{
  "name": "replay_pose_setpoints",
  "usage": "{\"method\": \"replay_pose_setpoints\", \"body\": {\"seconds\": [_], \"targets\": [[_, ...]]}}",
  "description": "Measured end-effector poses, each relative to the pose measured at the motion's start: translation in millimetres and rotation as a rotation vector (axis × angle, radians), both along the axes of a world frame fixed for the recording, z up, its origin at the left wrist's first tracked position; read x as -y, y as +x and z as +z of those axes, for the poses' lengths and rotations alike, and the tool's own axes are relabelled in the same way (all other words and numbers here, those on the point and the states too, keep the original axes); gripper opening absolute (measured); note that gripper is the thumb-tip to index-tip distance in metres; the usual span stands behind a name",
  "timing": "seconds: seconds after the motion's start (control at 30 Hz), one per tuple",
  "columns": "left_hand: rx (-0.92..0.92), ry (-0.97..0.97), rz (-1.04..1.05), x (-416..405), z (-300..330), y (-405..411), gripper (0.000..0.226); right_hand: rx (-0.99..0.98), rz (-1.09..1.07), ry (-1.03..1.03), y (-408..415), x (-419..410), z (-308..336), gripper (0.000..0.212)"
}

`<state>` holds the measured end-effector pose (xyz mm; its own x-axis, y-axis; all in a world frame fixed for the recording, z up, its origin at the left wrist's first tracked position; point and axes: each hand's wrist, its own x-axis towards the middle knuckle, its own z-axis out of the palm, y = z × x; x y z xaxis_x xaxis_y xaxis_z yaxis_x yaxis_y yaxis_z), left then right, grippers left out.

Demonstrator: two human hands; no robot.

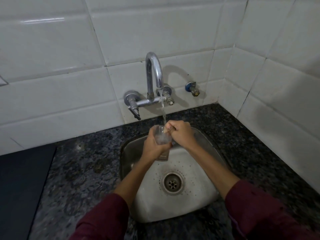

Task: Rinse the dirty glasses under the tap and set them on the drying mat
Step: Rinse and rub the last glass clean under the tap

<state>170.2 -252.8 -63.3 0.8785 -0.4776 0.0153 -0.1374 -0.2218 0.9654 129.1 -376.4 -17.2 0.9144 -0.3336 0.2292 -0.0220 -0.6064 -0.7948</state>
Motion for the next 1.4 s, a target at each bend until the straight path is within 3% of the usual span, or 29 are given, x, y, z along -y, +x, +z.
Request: {"method": "replay_pose_setpoints", "body": {"seconds": [0.13, 0.23, 0.4, 0.47, 0.6, 0.77, 0.9, 0.97, 1.13, 1.2, 1.27, 1.3, 1.4], "targets": [[0.024, 0.157, 0.033, 5, -1, -2, 0.078, -0.104, -0.051, 0.038, 3, -4, -5, 0.022], [-0.195, 0.239, 0.005, 3, -8, -3, 0.094, -0.282, -0.068, 0.103, 6, -3, -16, 0.024], [-0.659, 0.154, -0.073, -7, -26, -16, 0.050, -0.456, -0.066, 0.332, -1, -7, -46, 0.020], [-0.868, 0.165, -0.055, -13, -34, -20, 0.063, -0.476, -0.095, 0.464, -5, -9, -56, 0.022], [-1.047, 0.082, -0.027, -19, -46, -23, 0.070, -0.499, -0.097, 0.544, -11, -11, -75, 0.017], [-0.972, -0.081, 0.119, -15, -49, -19, 0.054, -0.388, -0.115, 0.764, -23, -13, -74, 0.024], [-0.820, -0.312, 0.134, -10, -36, -14, 0.041, -0.427, 0.161, 0.955, -39, -22, -69, 0.080], [-0.709, -0.336, 0.181, -5, -28, -11, 0.037, -0.420, 0.239, 0.811, -40, -27, -63, 0.102], [-0.336, -0.146, 0.183, 2, -14, -1, 0.032, -0.374, 0.185, -0.235, -40, -33, -55, 0.116], [-0.331, -0.214, 0.196, 3, -8, 0, 0.027, -0.382, 0.156, -0.319, -42, -39, -52, 0.116], [-0.411, -0.338, 0.169, 2, -4, 3, 0.028, -0.370, 0.156, -0.203, -40, -39, -48, 0.119], [-0.444, -0.395, 0.147, 1, -3, 4, 0.027, -0.359, 0.169, -0.045, -38, -34, -47, 0.121], [-0.523, -0.555, 0.095, -5, -3, 10, 0.028, -0.339, 0.313, 0.820, -37, -18, -41, 0.104]]}}
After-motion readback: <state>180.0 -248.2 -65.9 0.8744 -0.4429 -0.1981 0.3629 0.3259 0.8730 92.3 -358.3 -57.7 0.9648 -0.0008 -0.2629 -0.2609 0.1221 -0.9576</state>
